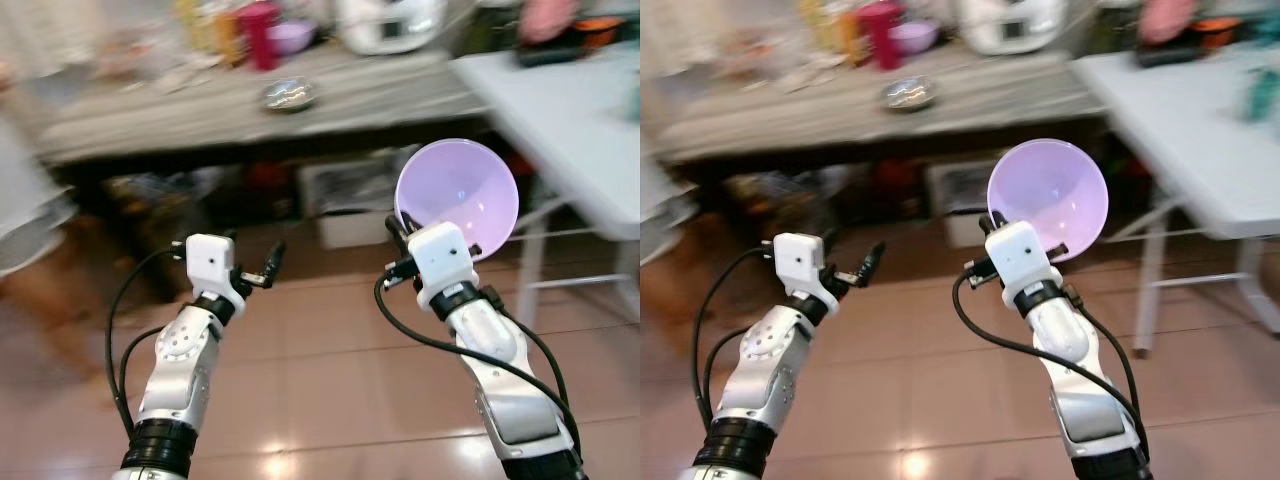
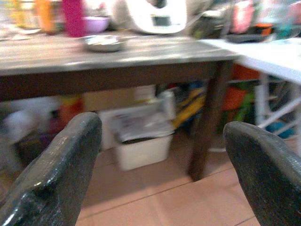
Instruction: Setting the table
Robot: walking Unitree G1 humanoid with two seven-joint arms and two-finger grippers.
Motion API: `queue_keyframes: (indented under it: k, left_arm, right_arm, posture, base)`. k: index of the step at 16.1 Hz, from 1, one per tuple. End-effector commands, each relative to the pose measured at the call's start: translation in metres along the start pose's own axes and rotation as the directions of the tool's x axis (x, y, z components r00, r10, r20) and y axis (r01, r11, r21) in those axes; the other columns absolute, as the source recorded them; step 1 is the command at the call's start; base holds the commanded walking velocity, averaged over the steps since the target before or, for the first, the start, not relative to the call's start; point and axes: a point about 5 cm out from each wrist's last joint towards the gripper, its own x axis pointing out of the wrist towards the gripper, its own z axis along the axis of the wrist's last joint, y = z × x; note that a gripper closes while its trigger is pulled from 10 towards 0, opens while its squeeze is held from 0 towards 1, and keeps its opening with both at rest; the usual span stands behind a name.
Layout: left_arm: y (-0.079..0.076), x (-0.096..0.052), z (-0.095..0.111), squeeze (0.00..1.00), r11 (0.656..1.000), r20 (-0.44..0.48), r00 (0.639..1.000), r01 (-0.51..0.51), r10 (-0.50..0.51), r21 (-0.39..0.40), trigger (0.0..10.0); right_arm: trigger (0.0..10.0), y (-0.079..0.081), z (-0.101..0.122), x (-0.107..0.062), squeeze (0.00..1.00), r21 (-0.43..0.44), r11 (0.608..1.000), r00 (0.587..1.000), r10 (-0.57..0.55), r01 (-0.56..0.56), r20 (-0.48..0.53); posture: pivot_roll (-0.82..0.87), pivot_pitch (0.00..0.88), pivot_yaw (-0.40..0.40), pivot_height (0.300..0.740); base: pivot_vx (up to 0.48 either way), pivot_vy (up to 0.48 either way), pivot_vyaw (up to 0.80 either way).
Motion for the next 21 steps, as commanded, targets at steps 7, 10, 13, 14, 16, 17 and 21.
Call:
queue_keyframes:
  k: [7,10,13,14,16,17,21]
  left_arm:
    - [0.000,0.002,0.003,0.00,1.000,0.009,1.000,0.009,-0.009,0.007,10.0]
    - [-0.003,0.002,0.003,0.00,1.000,0.011,1.000,0.020,-0.020,0.000,10.0]
    - [-0.006,0.003,0.003,0.00,0.999,0.010,0.999,0.039,-0.039,-0.003,10.0]
    - [-0.006,0.003,0.003,0.00,0.999,0.007,0.999,0.035,-0.035,-0.005,10.0]
    - [-0.006,0.002,0.002,0.00,0.999,0.004,0.999,0.036,-0.036,-0.009,10.0]
    - [-0.005,0.001,0.002,0.00,0.999,0.001,0.999,0.039,-0.039,-0.009,10.0]
    - [-0.007,0.001,0.002,0.00,0.999,0.001,0.999,0.049,-0.049,-0.010,10.0]
  right_arm:
    - [10.0,0.003,0.004,-0.004,0.00,0.007,1.000,1.000,-0.001,0.001,0.022]
    - [10.0,0.003,0.003,-0.004,0.00,0.016,1.000,1.000,-0.013,0.013,0.022]
    - [10.0,0.003,0.005,-0.004,0.00,0.013,1.000,0.999,-0.013,0.012,0.030]
    - [10.0,0.004,0.004,-0.005,0.00,0.015,1.000,1.000,-0.012,0.011,0.028]
    - [10.0,0.009,0.004,-0.006,0.00,0.024,1.000,0.999,-0.010,0.010,0.031]
    - [10.0,0.011,0.004,-0.006,0.00,0.029,1.000,0.999,-0.007,0.006,0.033]
    - [10.0,0.011,0.004,-0.006,0.00,0.040,0.999,0.999,-0.015,0.014,0.029]
  posture:
    - [-0.31,0.057,0.093,0.740]
    - [-0.31,0.056,0.094,0.740]
    - [-0.30,0.064,0.099,0.740]
    - [-0.30,0.064,0.099,0.740]
    - [-0.30,0.063,0.102,0.740]
    - [-0.30,0.062,0.105,0.740]
    - [-0.30,0.065,0.109,0.740]
  base:
    - [0.000,0.000,0.00]
    - [0.265,0.000,0.00]
    - [0.292,0.000,0.00]
    - [0.341,0.000,0.00]
    - [0.341,0.000,0.00]
    - [0.352,0.000,0.00]
    - [0.353,0.000,0.00]
